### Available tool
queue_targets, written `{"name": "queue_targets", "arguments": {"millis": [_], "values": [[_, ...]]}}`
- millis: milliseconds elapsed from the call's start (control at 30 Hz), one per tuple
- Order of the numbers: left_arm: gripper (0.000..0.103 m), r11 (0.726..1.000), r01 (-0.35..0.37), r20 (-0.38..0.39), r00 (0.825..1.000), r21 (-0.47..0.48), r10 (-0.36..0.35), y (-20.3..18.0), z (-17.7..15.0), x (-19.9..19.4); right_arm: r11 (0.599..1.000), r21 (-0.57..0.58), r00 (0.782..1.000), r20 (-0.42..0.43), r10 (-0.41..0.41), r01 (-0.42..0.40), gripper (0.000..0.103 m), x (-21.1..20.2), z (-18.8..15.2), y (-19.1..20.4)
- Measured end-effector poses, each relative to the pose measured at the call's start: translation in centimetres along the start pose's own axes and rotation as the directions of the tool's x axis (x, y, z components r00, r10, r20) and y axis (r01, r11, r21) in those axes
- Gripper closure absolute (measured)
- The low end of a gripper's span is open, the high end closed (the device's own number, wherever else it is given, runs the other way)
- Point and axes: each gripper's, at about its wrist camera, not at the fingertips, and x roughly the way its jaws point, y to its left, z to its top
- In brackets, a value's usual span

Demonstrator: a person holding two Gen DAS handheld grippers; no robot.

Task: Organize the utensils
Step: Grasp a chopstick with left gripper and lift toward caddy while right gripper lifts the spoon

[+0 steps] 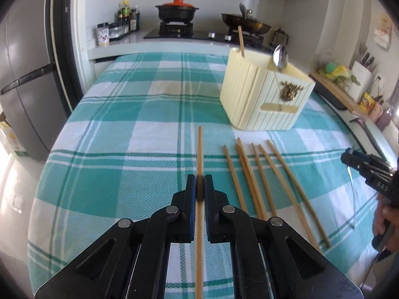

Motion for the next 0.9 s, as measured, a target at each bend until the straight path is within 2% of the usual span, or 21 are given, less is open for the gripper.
{"name": "queue_targets", "arguments": {"millis": [200, 400, 700, 900], "values": [[0.099, 0.998, 0.055, 0.095, 0.994, -0.036, -0.051, 0.1, 0.9, -5.0, 0.999, 0.012, 0.996, 0.089, 0.029, -0.03, 0.067, -5.1, 0.6, 0.2], [0.099, 0.992, 0.11, 0.136, 0.986, -0.068, -0.1, 0.4, 1.5, -7.0, 0.999, 0.024, 0.987, 0.155, 0.042, -0.046, 0.067, -8.2, 1.1, 0.3], [0.099, 0.989, 0.137, 0.175, 0.977, -0.059, -0.125, 0.2, 2.8, -8.2, 0.995, 0.055, 0.974, 0.218, 0.065, -0.079, 0.067, -10.2, 4.0, -0.3], [0.099, 0.987, 0.159, 0.172, 0.973, -0.021, -0.153, 0.4, 5.3, -8.5, 0.992, 0.044, 0.973, 0.203, 0.11, -0.121, 0.067, -10.0, 7.7, -0.8]]}}
